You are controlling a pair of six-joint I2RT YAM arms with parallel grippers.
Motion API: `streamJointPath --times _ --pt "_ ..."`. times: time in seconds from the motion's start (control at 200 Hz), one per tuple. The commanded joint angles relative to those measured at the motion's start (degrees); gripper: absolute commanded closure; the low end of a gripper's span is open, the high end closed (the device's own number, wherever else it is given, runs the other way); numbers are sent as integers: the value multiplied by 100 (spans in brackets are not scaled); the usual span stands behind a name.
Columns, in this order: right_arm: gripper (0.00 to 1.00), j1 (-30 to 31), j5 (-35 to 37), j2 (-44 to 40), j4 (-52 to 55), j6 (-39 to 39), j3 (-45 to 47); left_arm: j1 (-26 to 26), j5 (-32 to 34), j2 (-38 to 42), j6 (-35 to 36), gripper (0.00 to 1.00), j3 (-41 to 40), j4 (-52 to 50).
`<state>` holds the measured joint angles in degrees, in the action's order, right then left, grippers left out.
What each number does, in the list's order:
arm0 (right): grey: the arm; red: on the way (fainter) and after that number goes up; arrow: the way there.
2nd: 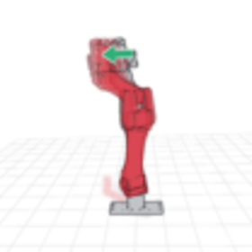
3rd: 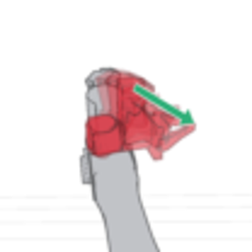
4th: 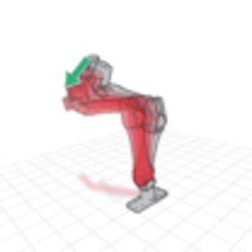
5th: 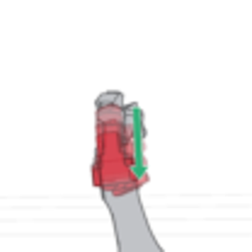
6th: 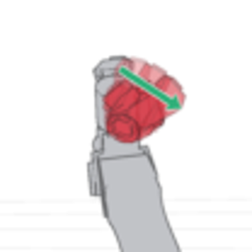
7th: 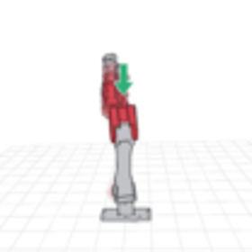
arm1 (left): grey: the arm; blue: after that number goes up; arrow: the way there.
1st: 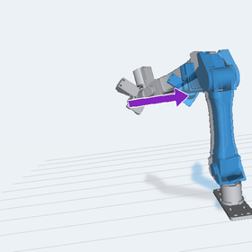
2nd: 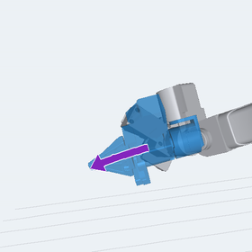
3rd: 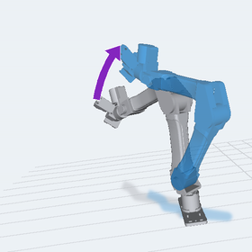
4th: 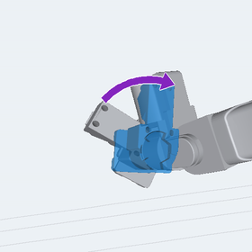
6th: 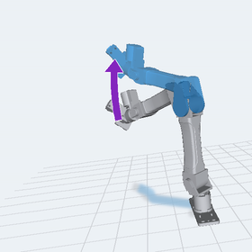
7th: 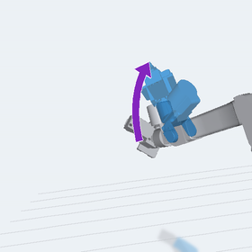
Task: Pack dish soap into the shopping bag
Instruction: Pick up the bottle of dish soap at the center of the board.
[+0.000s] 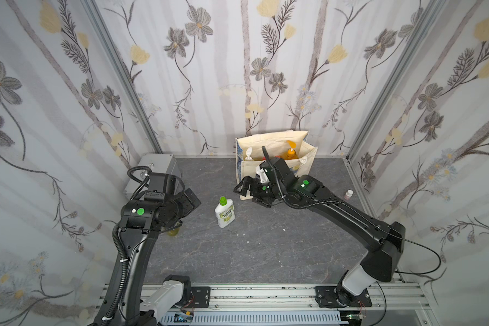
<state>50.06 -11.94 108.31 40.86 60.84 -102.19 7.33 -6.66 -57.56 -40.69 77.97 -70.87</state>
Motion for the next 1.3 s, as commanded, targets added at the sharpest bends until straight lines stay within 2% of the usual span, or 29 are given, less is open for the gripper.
streamJointPath --times 0.0,0.15,0.285,0.455,0.694,0.989,1.294 --pt "0 121 373 556 1439 705 -881 -4 -185 252 -139 0 -211 -22" --pt "0 204 352 943 1625 1429 -1335 -13 -443 519 -135 0 -459 -89" --pt "0 228 382 1256 1730 1722 -1625 -26 -675 644 -145 0 -577 -111" --pt "0 299 687 1605 1647 1652 -2070 -21 -757 675 -45 0 -521 -228" --pt "0 423 720 2055 1446 2054 -2314 -30 -760 767 144 0 -484 -444" --pt "0 469 940 2253 548 2268 -2314 -72 -881 983 313 0 -727 -586" --pt "2 543 1075 2580 812 2233 -2314 -166 -990 840 541 0 -579 -581"
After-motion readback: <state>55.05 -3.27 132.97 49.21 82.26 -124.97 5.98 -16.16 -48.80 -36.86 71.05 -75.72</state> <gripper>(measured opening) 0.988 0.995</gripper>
